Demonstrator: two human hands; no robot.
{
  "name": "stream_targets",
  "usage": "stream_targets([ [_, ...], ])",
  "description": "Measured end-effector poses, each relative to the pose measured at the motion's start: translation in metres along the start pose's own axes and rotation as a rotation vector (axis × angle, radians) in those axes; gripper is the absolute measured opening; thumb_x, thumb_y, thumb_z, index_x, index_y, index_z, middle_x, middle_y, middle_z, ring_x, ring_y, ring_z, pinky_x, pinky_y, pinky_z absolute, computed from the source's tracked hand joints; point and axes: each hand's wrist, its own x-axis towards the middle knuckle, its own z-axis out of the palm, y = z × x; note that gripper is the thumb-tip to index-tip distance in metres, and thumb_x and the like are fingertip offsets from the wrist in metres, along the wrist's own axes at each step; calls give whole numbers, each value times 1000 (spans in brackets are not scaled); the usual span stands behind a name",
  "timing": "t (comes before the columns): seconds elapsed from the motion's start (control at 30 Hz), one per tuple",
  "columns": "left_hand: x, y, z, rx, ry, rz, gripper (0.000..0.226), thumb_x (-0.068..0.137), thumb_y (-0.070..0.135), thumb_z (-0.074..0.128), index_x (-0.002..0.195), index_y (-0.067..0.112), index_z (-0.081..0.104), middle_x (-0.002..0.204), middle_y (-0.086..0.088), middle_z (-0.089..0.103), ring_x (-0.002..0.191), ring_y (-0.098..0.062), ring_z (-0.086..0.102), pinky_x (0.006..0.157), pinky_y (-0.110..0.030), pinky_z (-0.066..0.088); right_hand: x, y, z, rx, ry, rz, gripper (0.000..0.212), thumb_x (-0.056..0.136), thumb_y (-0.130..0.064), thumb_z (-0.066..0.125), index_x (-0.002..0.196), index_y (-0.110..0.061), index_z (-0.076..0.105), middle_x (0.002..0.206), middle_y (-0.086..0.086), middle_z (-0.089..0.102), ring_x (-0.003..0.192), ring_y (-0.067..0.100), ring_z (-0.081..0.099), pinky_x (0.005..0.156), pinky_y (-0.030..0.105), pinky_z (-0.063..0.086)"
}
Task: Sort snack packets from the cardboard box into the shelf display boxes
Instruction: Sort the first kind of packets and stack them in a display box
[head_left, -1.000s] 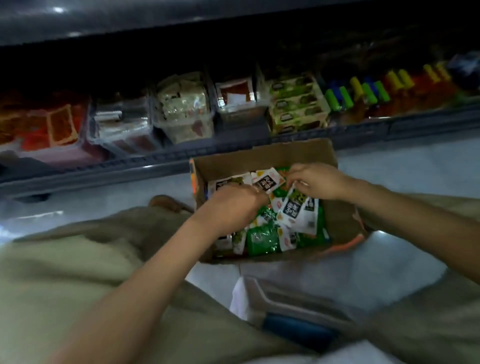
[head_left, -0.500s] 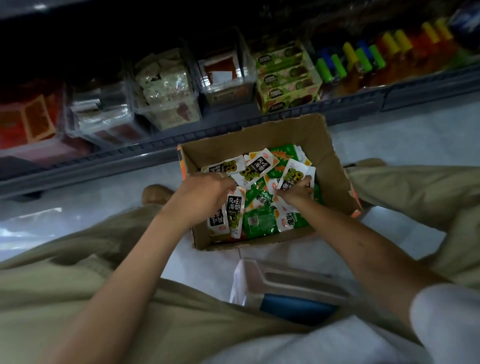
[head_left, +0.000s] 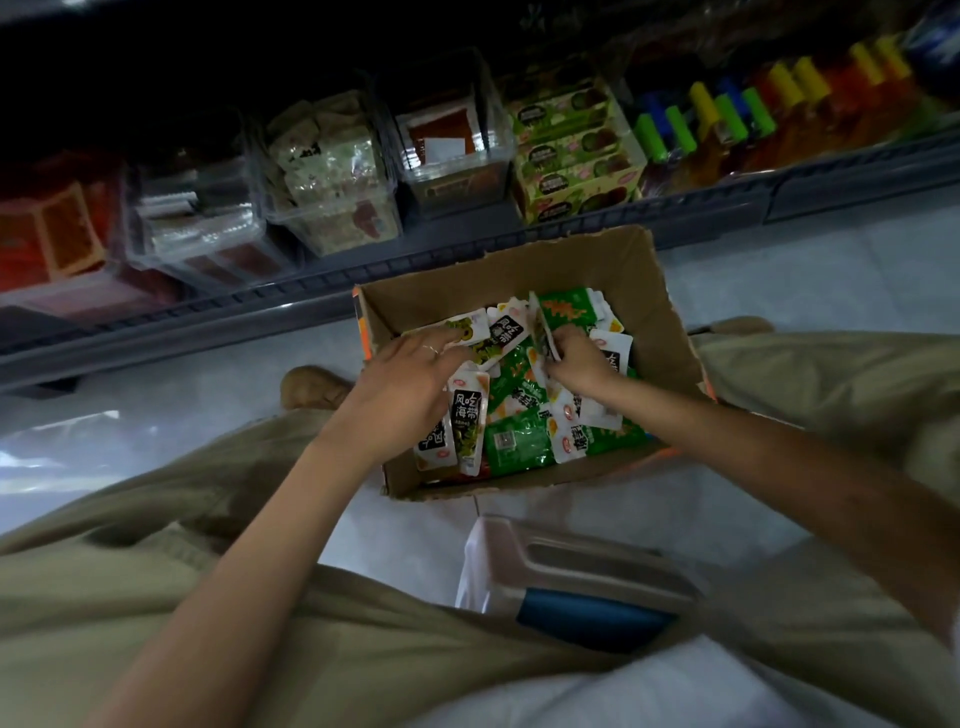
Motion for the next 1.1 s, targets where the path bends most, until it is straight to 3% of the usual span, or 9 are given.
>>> stream_targets([
  [0.2,4,14,5,-33,60,-22,80,73,17,78,142,5,39,150,-17,35,139,-32,32,114,-42,19,-37,-36,-52,-139,-310,-406,17,84,-15,69,100,-19,65,98,-17,59,82,-10,51,75,16,39],
  [0.27,5,21,5,-85,8,-65,73,79,23,75,141,8,41,140,-16,49,129,-33,46,108,-40,32,-52,-52,-61,-90,-437,-481,9,84,-18,70,91,-20,67,87,-14,59,70,-5,56,64,15,44],
  [0.37,7,28,4,-279,-174,-211,34,92,27,61,122,14,53,102,-11,67,93,-30,63,74,-36,48,-56,-63,-59,48,-362,-569,21,89,-28,64,94,-9,70,84,17,64,65,23,57,57,29,40],
  [0.47,9,25,3,-476,-233,-270,24,93,22,59,115,13,58,102,-8,69,92,-25,63,73,-39,50,-27,-51,-49,233,-244,-251,34,98,-43,41,102,-18,64,95,5,66,82,15,62,71,29,47],
  [0.57,9,19,2,-542,-188,-304,29,92,19,60,121,15,58,114,-4,68,100,-21,63,79,-39,52,5,-18,-30,135,-169,244,28,99,-37,45,100,-10,50,82,10,52,61,14,54,56,27,42],
  [0.67,9,13,2,-610,-123,-351,30,92,17,61,121,16,59,116,-2,67,102,-20,63,83,-42,52,18,25,0,-242,-154,489,75,95,-35,53,147,-5,8,146,23,24,118,36,45,89,40,45],
  [0.7,9,12,2,-628,-109,-356,29,91,16,61,121,16,59,116,-1,67,102,-19,63,83,-43,53,18,36,10,-233,-120,540,86,93,-33,56,149,-8,-5,152,26,11,120,41,41,91,42,45],
  [0.93,9,17,-2,-766,-24,-345,24,91,11,62,112,23,57,110,9,65,101,-10,63,88,-38,53,0,32,45,-651,23,290,75,97,-17,47,147,1,-5,153,22,5,138,38,24,87,40,49],
  [1.1,11,11,3,-845,27,-417,41,90,10,62,126,18,45,114,2,65,103,-15,65,85,-45,55,2,30,38,-591,157,231,56,98,-13,41,145,2,13,137,25,42,105,34,61,77,39,51],
])
